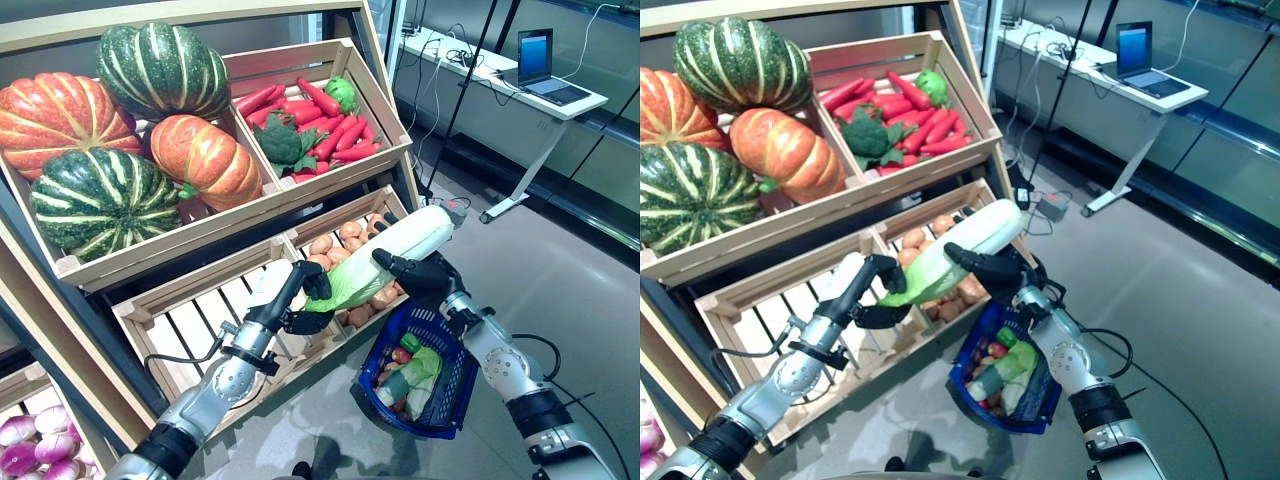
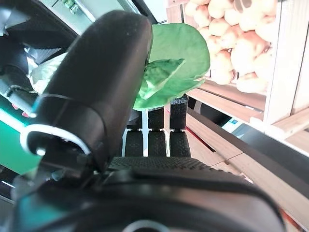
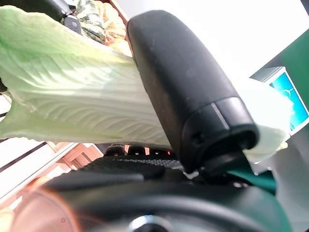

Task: Put vegetables into the basket

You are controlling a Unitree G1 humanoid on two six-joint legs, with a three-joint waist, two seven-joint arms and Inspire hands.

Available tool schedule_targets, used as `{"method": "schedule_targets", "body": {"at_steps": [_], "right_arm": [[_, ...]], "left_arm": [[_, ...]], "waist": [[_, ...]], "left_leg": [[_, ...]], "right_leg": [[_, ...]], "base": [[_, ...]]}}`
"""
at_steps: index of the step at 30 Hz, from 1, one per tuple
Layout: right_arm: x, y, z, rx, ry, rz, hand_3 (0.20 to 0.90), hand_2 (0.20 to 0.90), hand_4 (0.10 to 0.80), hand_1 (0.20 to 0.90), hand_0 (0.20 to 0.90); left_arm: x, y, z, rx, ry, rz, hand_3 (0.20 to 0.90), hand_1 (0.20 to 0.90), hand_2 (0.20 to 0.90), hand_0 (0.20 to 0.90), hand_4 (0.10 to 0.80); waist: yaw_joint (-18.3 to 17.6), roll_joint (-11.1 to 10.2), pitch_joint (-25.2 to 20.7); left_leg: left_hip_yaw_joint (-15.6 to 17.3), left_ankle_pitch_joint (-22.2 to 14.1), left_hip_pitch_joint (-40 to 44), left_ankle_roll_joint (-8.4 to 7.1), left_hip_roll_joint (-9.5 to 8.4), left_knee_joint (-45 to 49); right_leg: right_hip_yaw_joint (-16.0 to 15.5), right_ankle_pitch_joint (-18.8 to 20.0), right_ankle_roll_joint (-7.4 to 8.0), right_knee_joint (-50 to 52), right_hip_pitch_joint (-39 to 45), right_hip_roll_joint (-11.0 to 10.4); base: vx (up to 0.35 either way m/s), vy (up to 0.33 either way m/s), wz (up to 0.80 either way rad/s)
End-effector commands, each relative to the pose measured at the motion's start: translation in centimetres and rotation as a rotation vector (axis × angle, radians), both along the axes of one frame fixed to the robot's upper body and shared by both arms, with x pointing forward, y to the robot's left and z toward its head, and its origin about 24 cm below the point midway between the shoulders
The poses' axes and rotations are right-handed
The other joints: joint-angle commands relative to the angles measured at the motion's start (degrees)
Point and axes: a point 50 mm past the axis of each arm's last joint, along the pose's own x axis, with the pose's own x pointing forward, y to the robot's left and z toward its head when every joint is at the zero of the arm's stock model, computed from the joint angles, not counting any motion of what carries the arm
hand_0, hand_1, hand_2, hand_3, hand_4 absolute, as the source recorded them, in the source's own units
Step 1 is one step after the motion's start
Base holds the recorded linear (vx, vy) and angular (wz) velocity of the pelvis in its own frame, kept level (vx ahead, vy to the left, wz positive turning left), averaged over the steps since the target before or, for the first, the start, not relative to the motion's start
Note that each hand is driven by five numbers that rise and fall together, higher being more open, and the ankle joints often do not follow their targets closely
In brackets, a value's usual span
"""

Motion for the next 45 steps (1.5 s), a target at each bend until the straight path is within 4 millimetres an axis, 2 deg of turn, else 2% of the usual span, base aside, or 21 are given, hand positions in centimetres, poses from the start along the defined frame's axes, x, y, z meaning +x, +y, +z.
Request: {"method": "schedule_targets", "body": {"at_steps": [1, 11, 12, 13, 14, 15, 28, 29, 30, 37, 41, 45], "right_arm": [[2.4, 0.9, 5.4, 0.094, -0.231, 0.018, 0.900, 0.900, 0.800, 0.900, 0.900], [2.8, 0.3, 6.8, 0.192, -0.295, -0.060, 0.900, 0.900, 0.800, 0.900, 0.900], [2.7, 0.3, 6.9, 0.209, -0.302, -0.059, 0.862, 0.862, 0.775, 0.862, 0.862], [2.7, 0.3, 6.9, 0.215, -0.303, -0.059, 0.747, 0.747, 0.698, 0.747, 0.747], [2.7, 0.2, 7.0, 0.229, -0.306, -0.063, 0.345, 0.345, 0.430, 0.345, 0.345], [2.7, 0.2, 7.0, 0.234, -0.308, -0.064, 0.300, 0.300, 0.400, 0.300, 0.300], [2.7, 0.3, 7.0, 0.254, -0.303, -0.062, 0.300, 0.300, 0.400, 0.300, 0.300], [2.7, 0.2, 7.0, 0.254, -0.304, -0.064, 0.300, 0.300, 0.400, 0.300, 0.300], [2.7, 0.2, 7.0, 0.254, -0.304, -0.067, 0.300, 0.300, 0.400, 0.300, 0.300], [2.9, -0.8, 7.2, 0.245, -0.310, -0.120, 0.300, 0.300, 0.400, 0.300, 0.300], [2.9, -2.4, 7.4, 0.219, -0.318, -0.188, 0.300, 0.300, 0.400, 0.300, 0.300], [3.0, -4.8, 7.6, 0.181, -0.327, -0.277, 0.300, 0.300, 0.400, 0.300, 0.300]], "left_arm": [[1.2, -4.2, 6.6, -0.142, -0.334, -0.248, 0.300, 0.300, 0.300, 0.300, 0.400], [1.1, -4.1, 5.3, -0.138, -0.270, -0.236, 0.300, 0.300, 0.300, 0.300, 0.400], [1.1, -4.0, 5.3, -0.137, -0.266, -0.234, 0.300, 0.300, 0.300, 0.300, 0.400], [1.1, -4.0, 5.2, -0.137, -0.265, -0.234, 0.300, 0.300, 0.300, 0.300, 0.400], [1.0, -3.9, 5.1, -0.137, -0.261, -0.233, 0.300, 0.300, 0.300, 0.300, 0.400], [1.0, -3.9, 5.0, -0.136, -0.259, -0.232, 0.300, 0.300, 0.300, 0.300, 0.400], [1.2, -3.8, 4.9, -0.154, -0.253, -0.209, 0.300, 0.300, 0.300, 0.300, 0.400], [1.3, -3.7, 4.8, -0.164, -0.245, -0.199, 0.620, 0.620, 0.620, 0.620, 0.613], [1.4, -3.6, 4.8, -0.175, -0.237, -0.190, 0.900, 0.900, 0.900, 0.900, 0.800], [1.5, -2.9, 4.2, -0.222, -0.194, -0.139, 0.900, 0.900, 0.900, 0.900, 0.800], [1.5, -2.1, 3.6, -0.252, -0.147, -0.098, 0.900, 0.900, 0.900, 0.900, 0.800], [1.5, -1.3, 2.5, -0.265, -0.095, -0.049, 0.900, 0.900, 0.900, 0.900, 0.800]], "waist": [[-0.2, 0.6, -4.0], [-0.1, 0.9, -4.0], [-0.1, 1.0, -4.0], [-0.1, 1.0, -4.0], [-0.2, 1.0, -4.1], [-0.1, 1.0, -4.1], [-0.2, 1.0, -4.2], [-0.2, 1.0, -4.2], [-0.2, 1.0, -4.3], [-0.2, 0.8, -4.3], [-0.3, 0.7, -4.4], [-0.5, 0.5, -4.3]], "left_leg": [[0.4, -8.0, 2.5, 0.46, 0.21, 0.1], [0.7, -8.1, 2.5, 0.47, 0.19, 0.1], [0.6, -8.1, 2.5, 0.49, 0.19, 0.1], [0.6, -8.1, 2.5, 0.49, 0.19, 0.1], [0.7, -8.1, 2.5, 0.49, 0.21, 0.1], [0.7, -8.1, 2.6, 0.49, 0.22, 0.1], [0.7, -8.0, 2.5, 0.46, 0.26, 0.1], [0.8, -8.0, 2.5, 0.46, 0.28, 0.1], [0.8, -8.0, 2.4, 0.46, 0.28, 0.1], [0.9, -8.1, 2.4, 0.43, 0.32, 0.1], [1.1, -8.0, 2.4, 0.38, 0.41, 0.1], [1.5, -8.0, 2.2, 0.30, 0.57, 0.1]], "right_leg": [[0.8, -0.9, -2.85, 0.1, 0.3, 1.3], [1.1, -0.9, -2.74, 0.1, 0.2, 1.3], [1.1, -1.0, -2.73, 0.1, 0.2, 1.3], [1.1, -1.0, -2.74, 0.1, 0.2, 1.3], [1.1, -1.0, -2.75, 0.1, 0.2, 1.3], [1.0, -1.0, -2.76, 0.1, 0.2, 1.3], [1.2, -1.0, -2.74, 0.1, 0.1, 1.3], [1.2, -1.0, -2.78, 0.1, 0.1, 1.4], [1.2, -0.9, -2.80, 0.1, 0.1, 1.4], [1.2, -0.8, -2.80, 0.1, 0.0, 1.4], [1.4, -0.7, -2.76, 0.1, -0.2, 1.5], [1.6, -0.5, -2.76, 0.1, -0.5, 1.6]], "base": [[0.000, 0.000, 0.00], [0.000, 0.000, 0.00], [0.000, 0.000, 0.00], [0.000, 0.000, 0.00], [0.000, 0.000, 0.00], [0.000, 0.000, 0.00], [0.000, 0.000, 0.00], [0.000, 0.000, 0.00], [0.000, 0.000, 0.00], [0.000, 0.000, 0.00], [0.000, 0.000, 0.00], [-0.013, -0.012, -0.02]]}}
